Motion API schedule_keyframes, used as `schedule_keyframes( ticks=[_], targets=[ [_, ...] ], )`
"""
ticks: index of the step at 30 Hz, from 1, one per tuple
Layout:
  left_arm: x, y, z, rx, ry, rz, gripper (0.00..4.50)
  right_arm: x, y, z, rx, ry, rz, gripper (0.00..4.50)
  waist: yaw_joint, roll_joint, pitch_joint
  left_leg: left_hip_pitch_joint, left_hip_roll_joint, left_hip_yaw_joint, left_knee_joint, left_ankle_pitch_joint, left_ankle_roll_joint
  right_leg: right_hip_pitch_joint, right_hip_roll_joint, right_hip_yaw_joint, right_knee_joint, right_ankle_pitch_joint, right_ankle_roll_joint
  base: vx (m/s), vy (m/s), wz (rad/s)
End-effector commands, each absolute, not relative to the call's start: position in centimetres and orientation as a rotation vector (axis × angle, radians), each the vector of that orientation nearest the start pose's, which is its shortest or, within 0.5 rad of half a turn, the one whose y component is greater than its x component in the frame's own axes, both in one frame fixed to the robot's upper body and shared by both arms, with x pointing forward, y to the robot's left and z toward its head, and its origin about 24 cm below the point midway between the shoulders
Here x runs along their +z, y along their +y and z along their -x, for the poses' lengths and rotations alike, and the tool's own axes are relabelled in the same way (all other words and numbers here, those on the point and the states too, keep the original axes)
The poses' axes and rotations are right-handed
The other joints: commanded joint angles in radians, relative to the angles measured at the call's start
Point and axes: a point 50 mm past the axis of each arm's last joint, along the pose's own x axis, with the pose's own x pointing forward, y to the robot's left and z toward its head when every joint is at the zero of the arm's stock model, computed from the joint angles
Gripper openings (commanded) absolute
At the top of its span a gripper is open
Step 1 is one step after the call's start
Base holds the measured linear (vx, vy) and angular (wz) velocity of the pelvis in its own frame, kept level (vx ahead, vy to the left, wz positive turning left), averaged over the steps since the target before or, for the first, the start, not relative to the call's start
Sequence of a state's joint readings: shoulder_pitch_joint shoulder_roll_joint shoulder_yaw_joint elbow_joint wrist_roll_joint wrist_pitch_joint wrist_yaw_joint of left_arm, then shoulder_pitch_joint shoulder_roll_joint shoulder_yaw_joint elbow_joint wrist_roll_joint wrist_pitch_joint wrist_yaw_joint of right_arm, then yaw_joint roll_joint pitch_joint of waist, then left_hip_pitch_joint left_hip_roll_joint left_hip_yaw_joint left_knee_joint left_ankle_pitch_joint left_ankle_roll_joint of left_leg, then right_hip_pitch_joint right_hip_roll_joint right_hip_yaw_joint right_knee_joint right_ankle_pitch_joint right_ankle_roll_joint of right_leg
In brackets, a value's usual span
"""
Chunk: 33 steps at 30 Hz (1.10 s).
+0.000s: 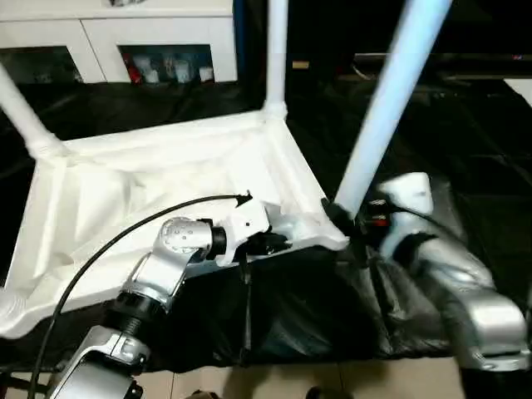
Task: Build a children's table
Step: Rotate leg to tighten
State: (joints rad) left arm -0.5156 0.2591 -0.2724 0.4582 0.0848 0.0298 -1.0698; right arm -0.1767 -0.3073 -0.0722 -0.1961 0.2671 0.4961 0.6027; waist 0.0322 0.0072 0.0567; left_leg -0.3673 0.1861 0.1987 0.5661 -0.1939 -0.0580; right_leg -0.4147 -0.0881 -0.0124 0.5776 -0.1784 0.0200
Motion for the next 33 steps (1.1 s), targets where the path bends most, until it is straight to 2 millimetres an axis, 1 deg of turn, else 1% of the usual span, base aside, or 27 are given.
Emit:
schedule_keyframes(
  ticks=[1,4,5,6,7,8,9,10,11,12,14,15,16,17,18,19,20,21,22,23,24,25,26,28,29,31,33],
  targets=[
    [3.6,9.6,-29.6,-1.346,0.332,-0.417,0.00,9.7,-19.5,-27.0,0.616,0.138,0.005,3.83,0.003,-0.014,-0.047,0.017,0.040,-0.007,-0.059,-0.214,0.071,0.046,-0.040,0.026,-0.062,-0.199,-0.236,0.000,0.000,0.00],
    [3.6,10.3,-29.7,-1.332,0.330,-0.401,0.00,8.3,-28.3,-26.3,0.614,0.215,0.011,3.83,0.010,-0.012,-0.049,0.019,0.042,-0.006,-0.056,-0.247,0.062,0.047,-0.041,0.022,-0.065,-0.236,-0.242,0.000,0.000,0.00],
    [3.7,10.4,-29.7,-1.333,0.327,-0.395,0.00,7.9,-30.5,-25.9,0.611,0.230,0.017,3.83,0.003,-0.015,-0.053,0.017,0.044,-0.007,-0.051,-0.262,0.060,0.049,-0.048,0.018,-0.062,-0.235,-0.269,0.000,0.000,0.00],
    [3.7,10.5,-29.8,-1.335,0.326,-0.389,0.00,7.4,-32.5,-25.5,0.599,0.255,0.023,3.83,0.007,-0.016,-0.050,0.017,0.042,-0.005,-0.051,-0.251,0.059,0.047,-0.044,0.018,-0.068,-0.236,-0.269,0.000,0.000,0.00],
    [3.7,10.5,-29.8,-1.336,0.326,-0.389,0.00,7.4,-32.8,-25.4,0.599,0.258,0.024,3.83,0.009,-0.016,-0.054,0.018,0.036,-0.001,-0.044,-0.228,0.063,0.049,-0.043,0.019,-0.067,-0.203,-0.291,0.000,0.000,0.00],
    [3.8,10.7,-29.8,-1.340,0.327,-0.391,0.00,7.0,-35.1,-24.6,0.601,0.282,0.032,3.83,0.010,-0.022,-0.057,0.015,0.034,0.000,-0.040,-0.216,0.074,0.054,-0.043,0.018,-0.062,-0.177,-0.297,0.000,0.000,0.00],
    [3.8,10.7,-29.8,-1.340,0.328,-0.391,0.00,7.0,-35.5,-24.5,0.600,0.289,0.030,3.83,0.005,-0.027,-0.059,-0.001,0.028,-0.002,-0.036,-0.184,0.103,0.064,-0.041,0.013,-0.054,-0.149,-0.304,0.000,0.000,0.00],
    [3.8,10.8,-29.9,-1.342,0.330,-0.397,0.00,6.8,-37.0,-23.6,0.602,0.313,0.022,3.83,0.000,-0.027,-0.061,-0.003,0.029,-0.002,-0.031,-0.167,0.135,0.064,-0.044,0.011,-0.051,-0.135,-0.305,0.000,0.000,0.00],
    [3.8,10.9,-30.0,-1.344,0.332,-0.402,0.00,7.0,-37.8,-23.1,0.601,0.323,0.016,3.83,-0.003,-0.019,-0.060,-0.007,0.031,-0.004,-0.030,-0.174,0.149,0.065,-0.045,0.002,-0.056,-0.186,-0.305,0.000,0.000,0.00],
    [3.8,11.0,-30.0,-1.345,0.334,-0.406,0.00,7.1,-38.2,-22.9,0.601,0.327,0.013,3.83,0.000,-0.025,-0.057,-0.002,0.032,0.002,-0.027,-0.192,0.149,0.060,-0.040,0.003,-0.063,-0.238,-0.292,0.000,0.000,0.00],
    [3.8,11.0,-30.0,-1.345,0.335,-0.409,0.00,7.3,-39.0,-22.4,0.600,0.338,0.004,4.02,0.000,-0.026,-0.058,-0.003,0.035,0.000,-0.028,-0.196,0.151,0.059,-0.040,0.002,-0.062,-0.262,-0.289,0.000,0.000,0.00],
    [3.8,11.1,-30.1,-1.340,0.336,-0.411,0.00,6.2,-37.1,-23.3,0.679,0.349,0.024,4.02,0.002,-0.028,-0.056,0.001,0.038,0.000,-0.028,-0.208,0.148,0.054,-0.039,0.001,-0.064,-0.288,-0.289,0.000,0.000,0.00],
    [3.8,11.1,-30.1,-1.334,0.336,-0.412,0.00,4.6,-32.6,-25.3,0.782,0.332,0.046,4.14,0.003,-0.034,-0.056,-0.001,0.039,-0.001,-0.028,-0.219,0.144,0.052,-0.039,0.000,-0.061,-0.313,-0.282,0.000,0.000,0.00],
    [3.8,11.1,-30.1,-1.331,0.335,-0.412,0.00,3.6,-28.3,-26.9,0.852,0.282,0.058,4.22,-0.001,-0.035,-0.050,-0.012,0.036,-0.005,-0.037,-0.215,0.121,0.053,-0.037,0.000,-0.059,-0.362,-0.225,0.000,0.000,0.00],
    [3.8,11.1,-30.1,-1.329,0.334,-0.410,0.00,3.3,-25.5,-27.7,0.883,0.236,0.063,4.30,-0.009,-0.026,-0.050,-0.018,0.034,-0.011,-0.043,-0.228,0.105,0.055,-0.040,-0.003,-0.058,-0.404,-0.201,-0.049,-0.041,-0.19],
    [3.7,11.1,-30.1,-1.321,0.335,-0.403,0.00,3.2,-23.9,-28.4,0.861,0.213,0.067,4.39,-0.020,-0.007,-0.058,-0.013,0.039,-0.022,-0.053,-0.256,0.065,0.055,-0.047,-0.011,-0.064,-0.465,-0.176,-0.050,-0.047,-0.19],
    [3.7,11.1,-30.1,-1.317,0.335,-0.403,0.00,3.1,-23.6,-28.6,0.854,0.208,0.069,4.46,-0.025,-0.008,-0.058,-0.009,0.041,-0.025,-0.053,-0.281,0.050,0.048,-0.050,-0.015,-0.072,-0.486,-0.177,-0.050,-0.047,-0.19],
    [3.6,11.2,-30.1,-1.302,0.336,-0.405,0.00,2.8,-22.4,-29.3,0.835,0.194,0.078,4.46,-0.020,-0.017,-0.066,0.011,0.045,-0.024,-0.049,-0.303,0.032,0.040,-0.051,-0.017,-0.078,-0.463,-0.198,0.000,0.000,0.00],
    [3.4,11.1,-30.0,-1.299,0.337,-0.394,0.00,2.6,-21.5,-29.8,0.807,0.174,0.088,4.46,-0.005,-0.016,-0.069,0.028,0.044,-0.012,-0.040,-0.287,0.036,0.026,-0.045,-0.006,-0.071,-0.375,-0.242,0.007,0.001,0.28],
    [3.2,10.9,-30.0,-1.279,0.338,-0.388,0.00,2.5,-20.5,-30.2,0.768,0.171,0.079,4.46,0.006,-0.015,-0.067,0.024,0.044,0.001,-0.037,-0.260,0.054,0.026,-0.037,0.000,-0.062,-0.304,-0.270,0.007,0.001,0.28],
    [3.2,10.9,-30.0,-1.279,0.338,-0.388,0.00,2.5,-20.5,-30.2,0.768,0.171,0.079,4.46,0.012,-0.008,-0.065,0.020,0.046,0.002,-0.038,-0.240,0.057,0.030,-0.038,0.002,-0.057,-0.278,-0.272,0.000,0.000,0.00],
    [3.2,10.7,-29.9,-1.275,0.334,-0.367,0.00,2.6,-19.3,-30.4,0.748,0.155,0.072,4.46,0.007,0.003,-0.068,0.007,0.046,-0.004,-0.045,-0.205,0.057,0.043,-0.040,-0.002,-0.048,-0.242,-0.272,0.000,0.000,0.00],
    [3.2,10.5,-29.8,-1.271,0.331,-0.344,0.00,2.8,-17.9,-30.7,0.727,0.138,0.063,4.46,0.005,0.010,-0.069,0.005,0.045,-0.006,-0.048,-0.177,0.048,0.046,-0.035,-0.004,-0.044,-0.187,-0.262,0.000,0.000,0.00],
    [3.4,10.4,-29.8,-1.270,0.326,-0.334,0.00,3.9,-15.7,-30.3,0.768,0.093,0.052,4.46,-0.002,0.005,-0.075,0.002,0.039,-0.009,-0.045,-0.159,0.054,0.056,-0.035,-0.004,-0.035,-0.117,-0.260,0.000,0.000,0.00],
    [3.5,10.5,-29.9,-1.267,0.322,-0.334,0.00,5.1,-14.0,-29.7,0.812,0.056,0.035,4.46,-0.004,0.007,-0.076,0.006,0.039,-0.007,-0.042,-0.149,0.069,0.053,-0.033,-0.003,-0.035,-0.080,-0.266,0.000,0.000,0.00],
    [3.6,10.5,-30.0,-1.265,0.321,-0.334,0.00,5.5,-13.6,-29.5,0.819,0.044,0.033,4.46,-0.001,0.008,-0.077,0.005,0.039,-0.005,-0.042,-0.139,0.093,0.053,-0.034,-0.002,-0.034,-0.055,-0.272,0.000,0.000,0.00],
    [3.6,10.8,-30.2,-1.261,0.321,-0.355,0.00,6.7,-13.3,-29.4,0.813,0.010,0.046,4.46,0.003,0.006,-0.074,0.009,0.041,-0.004,-0.045,-0.162,0.083,0.051,-0.037,0.000,-0.040,-0.112,-0.260,0.000,0.000,0.00]
  ],
)
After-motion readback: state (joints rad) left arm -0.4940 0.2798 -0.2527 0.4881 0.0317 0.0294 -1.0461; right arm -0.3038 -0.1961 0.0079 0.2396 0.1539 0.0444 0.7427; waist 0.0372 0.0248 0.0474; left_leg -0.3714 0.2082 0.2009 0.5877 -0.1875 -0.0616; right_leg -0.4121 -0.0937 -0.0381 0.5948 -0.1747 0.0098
